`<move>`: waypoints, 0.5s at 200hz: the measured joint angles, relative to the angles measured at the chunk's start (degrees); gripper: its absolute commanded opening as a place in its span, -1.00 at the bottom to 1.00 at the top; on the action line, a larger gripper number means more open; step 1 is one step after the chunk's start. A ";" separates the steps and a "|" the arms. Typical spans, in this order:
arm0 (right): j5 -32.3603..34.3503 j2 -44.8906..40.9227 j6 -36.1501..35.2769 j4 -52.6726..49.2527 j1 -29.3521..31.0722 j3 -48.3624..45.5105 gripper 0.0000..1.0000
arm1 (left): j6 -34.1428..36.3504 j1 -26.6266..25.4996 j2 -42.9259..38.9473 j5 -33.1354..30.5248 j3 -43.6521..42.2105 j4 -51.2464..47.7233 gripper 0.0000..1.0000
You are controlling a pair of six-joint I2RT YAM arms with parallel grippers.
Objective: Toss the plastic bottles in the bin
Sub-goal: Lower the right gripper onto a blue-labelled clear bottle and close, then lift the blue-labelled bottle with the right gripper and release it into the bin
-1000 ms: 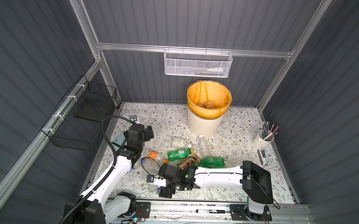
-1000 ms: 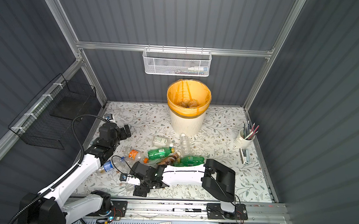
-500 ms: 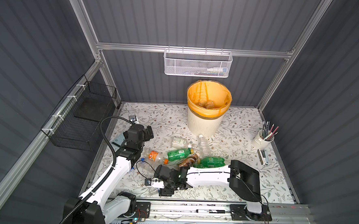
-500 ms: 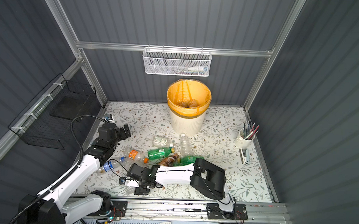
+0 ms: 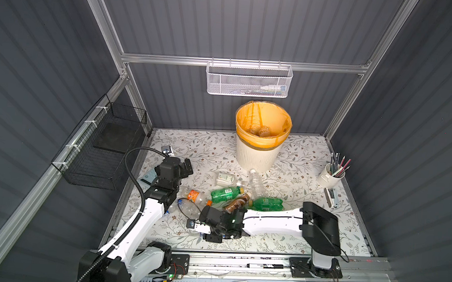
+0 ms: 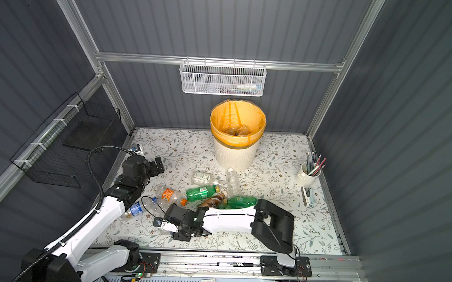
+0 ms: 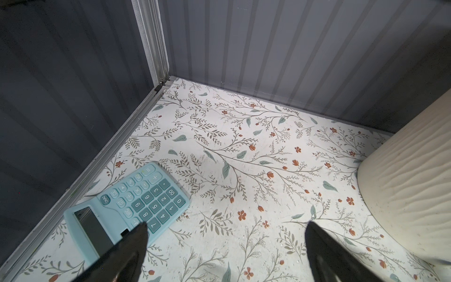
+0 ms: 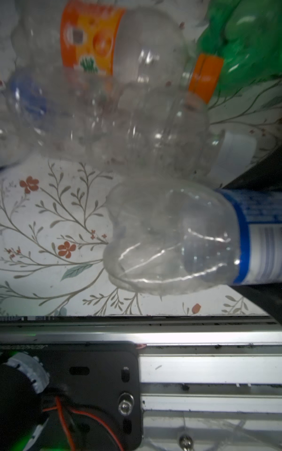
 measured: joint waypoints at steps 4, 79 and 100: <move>0.79 -1.92 0.52 0.28 -0.48 -1.01 -0.15 | 0.00 0.00 -0.09 0.13 -0.09 -0.02 0.99; 25.27 -43.65 -6.23 10.38 -5.66 -14.03 -0.14 | 0.04 0.00 0.11 5.40 -0.90 0.11 0.99; 29.90 -54.64 -14.62 19.80 -5.92 -16.02 -0.13 | 0.04 0.00 0.39 7.17 -1.07 0.39 1.00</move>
